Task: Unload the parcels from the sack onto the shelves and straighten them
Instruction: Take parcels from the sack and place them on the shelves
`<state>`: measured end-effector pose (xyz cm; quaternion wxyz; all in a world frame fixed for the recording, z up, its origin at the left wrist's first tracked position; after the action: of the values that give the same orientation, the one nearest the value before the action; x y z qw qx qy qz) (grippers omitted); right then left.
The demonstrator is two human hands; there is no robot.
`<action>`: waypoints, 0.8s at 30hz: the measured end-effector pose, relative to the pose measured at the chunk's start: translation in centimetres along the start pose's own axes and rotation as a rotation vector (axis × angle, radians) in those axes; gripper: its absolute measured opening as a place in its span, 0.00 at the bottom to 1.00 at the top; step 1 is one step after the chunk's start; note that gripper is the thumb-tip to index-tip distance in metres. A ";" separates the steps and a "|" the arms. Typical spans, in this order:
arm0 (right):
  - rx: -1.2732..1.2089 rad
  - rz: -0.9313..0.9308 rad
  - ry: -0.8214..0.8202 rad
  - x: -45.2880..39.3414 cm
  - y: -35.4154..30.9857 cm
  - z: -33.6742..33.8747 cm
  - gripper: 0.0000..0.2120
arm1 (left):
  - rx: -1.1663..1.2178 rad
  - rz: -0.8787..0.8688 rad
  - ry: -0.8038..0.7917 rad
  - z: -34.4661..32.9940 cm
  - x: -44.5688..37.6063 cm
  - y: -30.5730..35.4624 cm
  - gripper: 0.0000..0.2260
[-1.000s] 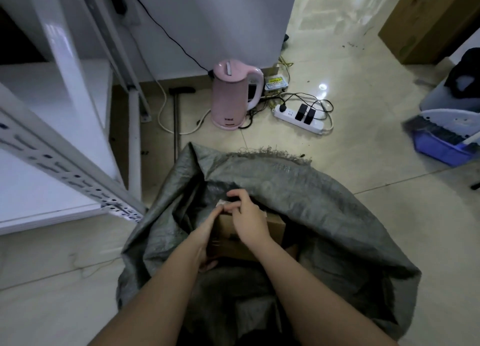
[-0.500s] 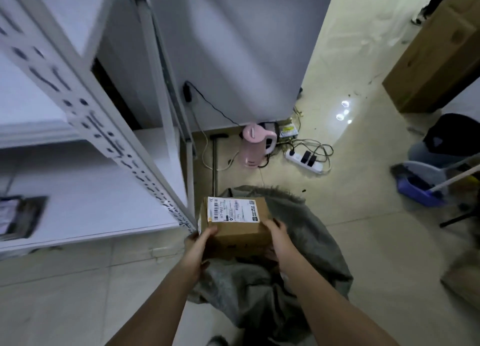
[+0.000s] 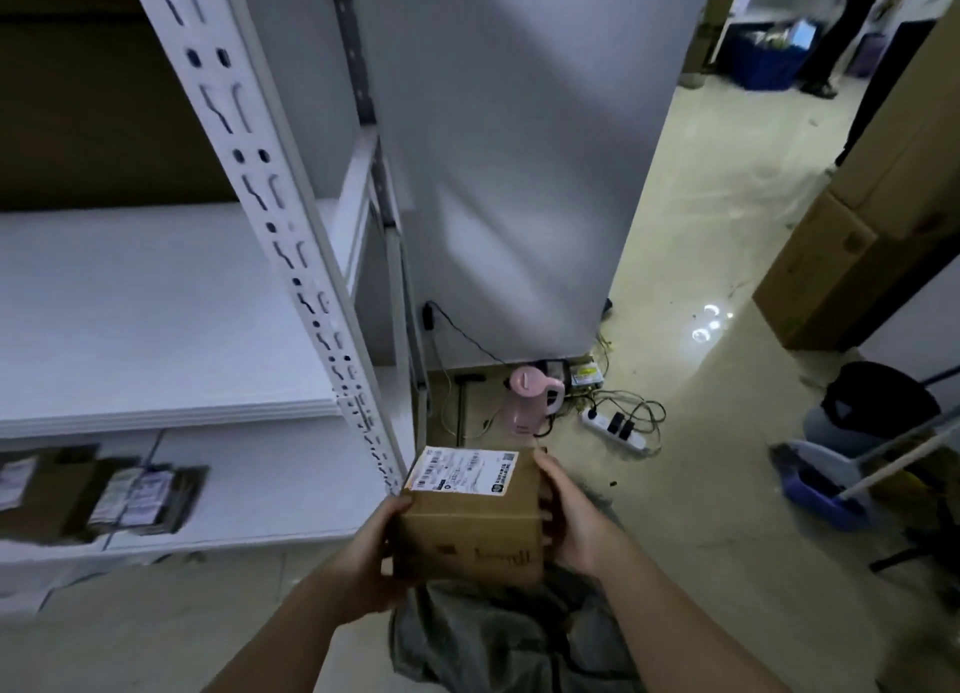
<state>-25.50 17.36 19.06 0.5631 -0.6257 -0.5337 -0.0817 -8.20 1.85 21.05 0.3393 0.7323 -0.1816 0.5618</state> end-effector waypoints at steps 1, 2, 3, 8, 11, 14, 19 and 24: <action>0.038 -0.001 -0.008 0.5 -0.6 -0.7 0.42 | 0.033 0.021 0.001 0.3 0.6 0.1 0.26; 0.082 0.001 -0.014 0.8 -1.3 -1.1 0.42 | 0.064 0.050 0.007 0.7 0.9 0.0 0.27; 0.125 0.000 -0.032 1.1 -1.8 -1.5 0.41 | 0.102 0.085 0.011 1.1 1.1 -0.1 0.29; 0.274 0.040 -0.112 2.6 -4.0 -4.0 0.30 | 0.253 0.158 -0.046 2.7 1.6 -0.7 0.37; 0.310 0.060 -0.150 3.6 -4.8 -5.5 0.30 | 0.240 0.156 -0.045 3.6 2.1 -0.6 0.40; 0.306 0.076 -0.226 3.9 -5.5 -6.6 0.32 | 0.222 0.146 -0.055 4.2 2.9 -0.4 0.41; 0.290 0.010 -0.366 4.2 -5.0 -8.8 0.33 | 0.252 0.060 0.013 5.9 4.8 -0.2 0.39; 0.391 -0.091 -0.481 3.4 -3.6 -13.6 0.31 | 0.302 -0.053 0.198 9.6 7.7 -0.7 0.36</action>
<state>-20.04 7.79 28.49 0.5262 -0.4823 -0.6845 0.1480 1.35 -3.49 26.82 0.2564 0.7207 -0.0414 0.6428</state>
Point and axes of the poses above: each hand's wrist, its own x-axis away from the middle knuckle, its own z-axis out of the back of the hand, y = z × x, the point moved 5 cm from there along -x, towards the middle knuckle, and after that the axes turned 7 degrees about z, right-handed, at the moved point
